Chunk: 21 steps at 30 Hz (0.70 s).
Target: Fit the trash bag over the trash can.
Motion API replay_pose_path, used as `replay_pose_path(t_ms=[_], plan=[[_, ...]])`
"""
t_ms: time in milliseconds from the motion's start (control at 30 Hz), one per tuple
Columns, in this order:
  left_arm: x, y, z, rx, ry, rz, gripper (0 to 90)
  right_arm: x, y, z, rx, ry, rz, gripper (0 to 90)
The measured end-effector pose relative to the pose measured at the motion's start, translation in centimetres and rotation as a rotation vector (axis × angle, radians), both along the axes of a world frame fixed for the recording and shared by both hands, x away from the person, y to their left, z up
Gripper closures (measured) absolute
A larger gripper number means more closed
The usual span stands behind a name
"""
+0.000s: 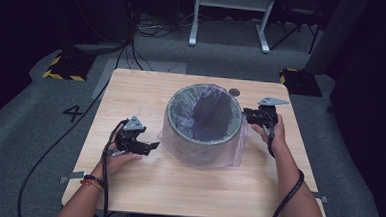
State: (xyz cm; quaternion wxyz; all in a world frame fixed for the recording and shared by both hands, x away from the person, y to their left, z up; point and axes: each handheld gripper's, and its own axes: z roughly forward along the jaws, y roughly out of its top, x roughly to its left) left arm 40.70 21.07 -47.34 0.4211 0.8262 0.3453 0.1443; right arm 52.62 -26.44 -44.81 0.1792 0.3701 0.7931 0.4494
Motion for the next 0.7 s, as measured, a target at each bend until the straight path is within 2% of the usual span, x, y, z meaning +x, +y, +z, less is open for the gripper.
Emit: replay_pose_path(t_ms=[100, 167, 233, 333, 400, 567, 700], plan=[[-1.1, 0.1, -0.2, 0.021, 0.001, -0.044, 15.6, -0.6, -0.4, 1.0, 0.006, -0.009, 0.014, 50.6], [-2.0, 0.0, -0.3, 0.064, -0.018, -0.05, 15.6, -1.0, -0.7, 1.6, 0.011, -0.01, 0.024, 44.4], [-2.4, -0.2, -0.4, 0.068, -0.011, -0.053, 15.5, -1.4, -1.0, 2.2, 0.008, -0.026, 0.014, 34.4], [-3.1, -0.7, -0.7, 0.083, -0.003, -0.07, 15.6, -1.8, -1.3, 2.7, 0.001, -0.039, 0.016, 28.8], [-3.5, -0.9, -0.9, 0.08, 0.012, -0.081, 15.6, -2.2, -1.6, 3.0, -0.002, -0.052, 0.003, 26.6], [-4.3, -1.3, -1.3, 0.076, 0.028, -0.09, 15.7, -2.9, -2.2, 3.5, 0.029, -0.069, 0.014, 23.6], [-4.7, -1.8, -1.8, 0.102, 0.06, -0.07, 15.7, -3.6, -2.3, 4.2, 0.044, -0.085, 0.013, 22.3]])
